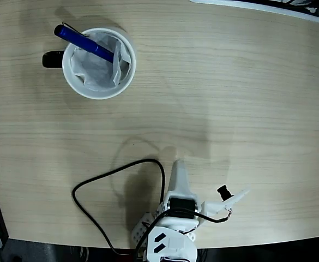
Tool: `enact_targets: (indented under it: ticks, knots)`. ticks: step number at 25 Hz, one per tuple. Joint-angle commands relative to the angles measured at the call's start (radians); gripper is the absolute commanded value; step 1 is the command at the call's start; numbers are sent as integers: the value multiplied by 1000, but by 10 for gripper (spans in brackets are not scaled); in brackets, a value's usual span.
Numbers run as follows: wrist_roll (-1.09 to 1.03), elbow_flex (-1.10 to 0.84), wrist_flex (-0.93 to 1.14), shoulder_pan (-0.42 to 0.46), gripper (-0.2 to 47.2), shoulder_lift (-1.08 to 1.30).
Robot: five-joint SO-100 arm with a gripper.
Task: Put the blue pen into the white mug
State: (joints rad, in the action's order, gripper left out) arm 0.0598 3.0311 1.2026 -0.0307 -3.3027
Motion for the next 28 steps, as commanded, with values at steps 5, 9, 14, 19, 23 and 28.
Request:
enact_targets:
  ticks: [5,9,14,19,23,28]
  knots:
    - [25,-49,41,-12,0,-67]
    - [25,-49,41,-12,0,-67]
    - [25,-49,41,-12,0,-67]
    - [25,-49,41,-12,0,-67]
    - [25,-49,41,-12,0,-67]
    - [25,-49,41,-12,0,-67]
